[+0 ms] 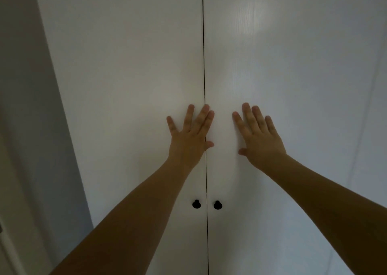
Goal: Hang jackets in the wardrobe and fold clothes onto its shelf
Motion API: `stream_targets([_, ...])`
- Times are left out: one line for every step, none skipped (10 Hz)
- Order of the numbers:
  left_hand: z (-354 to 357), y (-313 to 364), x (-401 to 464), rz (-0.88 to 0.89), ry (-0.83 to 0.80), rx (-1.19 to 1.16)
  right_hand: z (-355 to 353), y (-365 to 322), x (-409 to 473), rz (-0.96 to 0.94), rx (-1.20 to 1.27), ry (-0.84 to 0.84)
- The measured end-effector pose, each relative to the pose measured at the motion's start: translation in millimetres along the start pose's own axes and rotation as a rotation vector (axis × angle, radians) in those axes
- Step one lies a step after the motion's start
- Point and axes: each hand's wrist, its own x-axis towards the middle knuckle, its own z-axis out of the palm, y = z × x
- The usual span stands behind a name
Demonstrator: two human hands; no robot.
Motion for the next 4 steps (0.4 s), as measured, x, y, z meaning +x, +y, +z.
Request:
stream_targets([-1.5, -1.6, -0.1, 0.021, -0.009, -0.004, -0.7, 3.5, -1.6, -0.020, 0.004, 0.005])
stream_targets([-9.9, 0.3, -0.9, 0.011, -0.043, -0.020, -8.5, -2.2, -5.4, -0.008, 0.012, -0.003])
stream_targets([-24.6, 0.3, -5.0, 0.033, -0.044, -0.050, -18.4, -6.8, -10.1, -0.008, 0.098, 0.031])
stream_targets([-37.6, -7.7, -15.0, 0.054, 0.004, -0.058, -30.0, -10.9, -21.7, -0.055, 0.227, 0.071])
